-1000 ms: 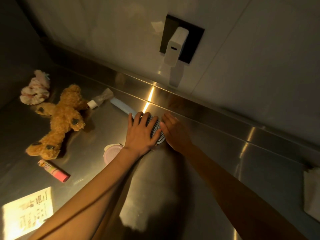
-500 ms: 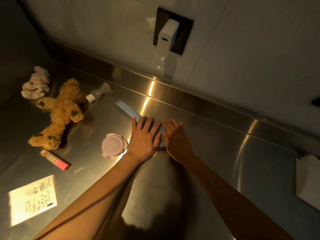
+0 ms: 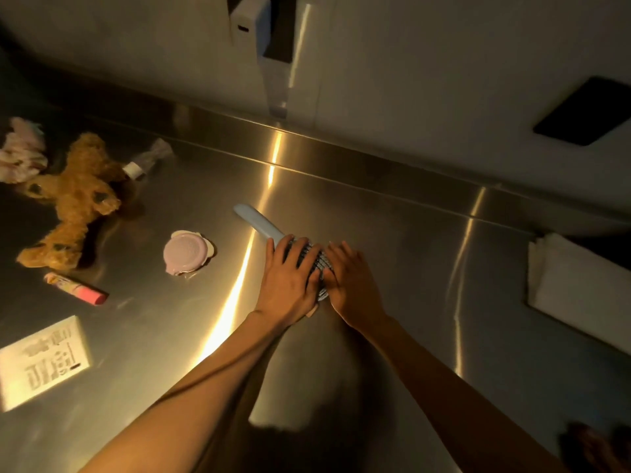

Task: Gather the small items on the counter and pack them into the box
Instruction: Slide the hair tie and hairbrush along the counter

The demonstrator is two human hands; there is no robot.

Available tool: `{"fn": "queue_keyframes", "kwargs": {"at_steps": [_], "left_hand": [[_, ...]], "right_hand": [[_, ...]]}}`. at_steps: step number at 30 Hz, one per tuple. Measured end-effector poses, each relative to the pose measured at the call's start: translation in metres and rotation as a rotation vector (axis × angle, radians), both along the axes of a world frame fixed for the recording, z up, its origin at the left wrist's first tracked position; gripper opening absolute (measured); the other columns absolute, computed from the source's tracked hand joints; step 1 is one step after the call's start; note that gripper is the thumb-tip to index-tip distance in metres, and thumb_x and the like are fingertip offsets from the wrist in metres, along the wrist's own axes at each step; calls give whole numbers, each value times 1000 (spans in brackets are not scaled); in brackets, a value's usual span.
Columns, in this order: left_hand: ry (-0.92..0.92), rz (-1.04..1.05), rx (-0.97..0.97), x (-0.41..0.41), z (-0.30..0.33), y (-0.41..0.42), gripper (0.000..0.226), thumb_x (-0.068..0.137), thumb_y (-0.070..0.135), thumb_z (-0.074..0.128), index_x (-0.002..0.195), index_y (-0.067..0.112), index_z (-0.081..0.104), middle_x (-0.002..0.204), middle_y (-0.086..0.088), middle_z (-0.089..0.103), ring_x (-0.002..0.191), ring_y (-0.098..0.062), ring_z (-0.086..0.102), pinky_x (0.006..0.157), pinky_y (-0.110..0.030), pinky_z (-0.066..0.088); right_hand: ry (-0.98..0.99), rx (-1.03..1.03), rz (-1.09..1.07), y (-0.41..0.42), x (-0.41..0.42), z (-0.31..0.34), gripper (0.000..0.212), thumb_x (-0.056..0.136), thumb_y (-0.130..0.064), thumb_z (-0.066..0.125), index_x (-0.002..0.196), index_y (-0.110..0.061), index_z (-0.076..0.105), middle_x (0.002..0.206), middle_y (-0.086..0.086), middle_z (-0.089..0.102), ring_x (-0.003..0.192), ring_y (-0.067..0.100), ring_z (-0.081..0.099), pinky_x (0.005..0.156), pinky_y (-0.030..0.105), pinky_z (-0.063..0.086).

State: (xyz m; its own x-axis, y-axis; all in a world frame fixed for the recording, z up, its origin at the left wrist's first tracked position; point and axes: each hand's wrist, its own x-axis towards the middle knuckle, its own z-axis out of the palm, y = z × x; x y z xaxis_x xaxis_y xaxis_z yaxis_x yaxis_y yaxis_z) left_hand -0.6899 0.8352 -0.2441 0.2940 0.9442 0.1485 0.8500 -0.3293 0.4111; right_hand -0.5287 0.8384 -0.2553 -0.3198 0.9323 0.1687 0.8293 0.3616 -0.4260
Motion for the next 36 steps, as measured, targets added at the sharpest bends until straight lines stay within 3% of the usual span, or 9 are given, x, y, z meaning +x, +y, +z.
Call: {"fn": "queue_keyframes", "kwargs": {"at_steps": [4,10,20,23,27,31,36], "left_hand": [[4,-14,-34,29,0,-24,51,98,39,25,134,14,52,134,-12,52,131,-35,37,111,-59,20],[-10,-37,-59,80,2,-67,52,97,39,27,133,12,54,134,-13,53,131,-37,38,111,-60,20],[-47,-42,-67,194,3,-152,49,96,35,33,133,10,54,135,-15,52,131,-38,37,112,-59,21],[-58,-37,-51,233,1,-175,48,96,33,35,132,9,55,135,-15,52,130,-39,38,112,-58,21],[-72,-59,-15,281,1,-197,46,94,30,38,128,7,58,133,-16,53,127,-40,40,109,-58,24],[-45,-92,-17,325,0,-209,46,95,30,37,130,9,56,134,-16,52,128,-39,38,109,-59,24],[-66,-147,12,371,-1,-217,44,96,29,36,127,7,58,131,-16,54,124,-38,39,110,-55,25]], "right_hand": [[48,77,-25,-32,31,-1,40,102,-27,36,128,1,46,127,21,57,123,35,47,106,45,33],[-41,-64,-121,-73,76,4,56,102,-38,21,124,-2,59,128,13,60,126,30,48,112,44,24],[-93,-189,-106,-157,186,8,63,98,-41,15,138,-2,43,143,15,45,138,26,33,116,29,-2],[-89,-163,-104,-184,224,11,59,98,-38,19,139,-4,43,143,13,45,137,25,34,117,30,1],[-69,-112,-139,-210,273,13,53,98,-35,27,133,-2,50,136,15,52,132,31,41,115,43,22],[-152,-157,-141,-228,320,19,62,97,-43,15,140,-8,42,144,10,44,139,27,29,118,42,14],[-205,-147,-178,-248,360,26,71,99,-49,5,138,-6,46,141,12,48,139,29,30,118,40,6]]}}
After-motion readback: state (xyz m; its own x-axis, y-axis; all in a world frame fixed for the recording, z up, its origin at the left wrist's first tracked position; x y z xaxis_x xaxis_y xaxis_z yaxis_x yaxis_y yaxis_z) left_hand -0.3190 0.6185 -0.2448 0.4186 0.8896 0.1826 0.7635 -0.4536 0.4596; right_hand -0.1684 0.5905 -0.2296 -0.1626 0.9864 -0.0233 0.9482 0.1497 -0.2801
